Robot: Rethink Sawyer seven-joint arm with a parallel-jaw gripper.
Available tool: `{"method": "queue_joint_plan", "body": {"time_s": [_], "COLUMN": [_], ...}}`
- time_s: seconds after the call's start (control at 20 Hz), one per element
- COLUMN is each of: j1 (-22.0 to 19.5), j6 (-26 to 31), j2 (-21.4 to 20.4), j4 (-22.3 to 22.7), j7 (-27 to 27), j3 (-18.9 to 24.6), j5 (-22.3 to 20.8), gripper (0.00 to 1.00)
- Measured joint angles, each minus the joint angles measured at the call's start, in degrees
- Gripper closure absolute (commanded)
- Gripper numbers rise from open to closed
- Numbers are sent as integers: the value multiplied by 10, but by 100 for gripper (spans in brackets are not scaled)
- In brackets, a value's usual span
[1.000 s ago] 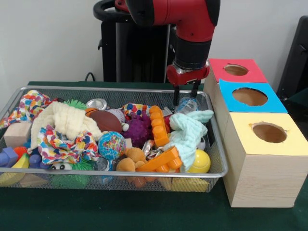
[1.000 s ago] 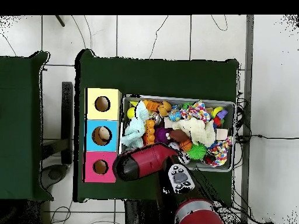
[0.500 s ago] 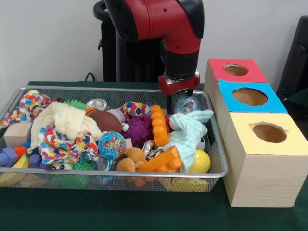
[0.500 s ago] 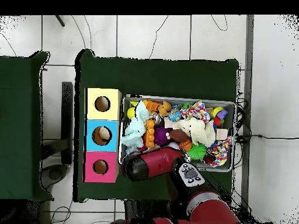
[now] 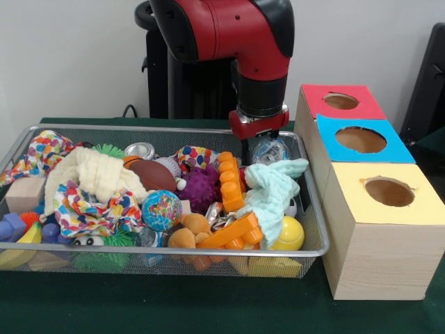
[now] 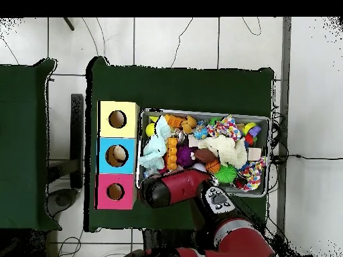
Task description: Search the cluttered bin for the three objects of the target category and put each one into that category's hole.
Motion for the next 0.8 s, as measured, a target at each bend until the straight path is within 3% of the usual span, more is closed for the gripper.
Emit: {"method": "queue_joint_plan", "body": {"time_s": [0.35, 0.8], "j1": [4, 51], "j6": [0, -22], "j2": [-1, -9], "j4": [0, -1], "j7": [0, 0], "j3": [-3, -35], "j5": [0, 0], "gripper": [0, 0]}}
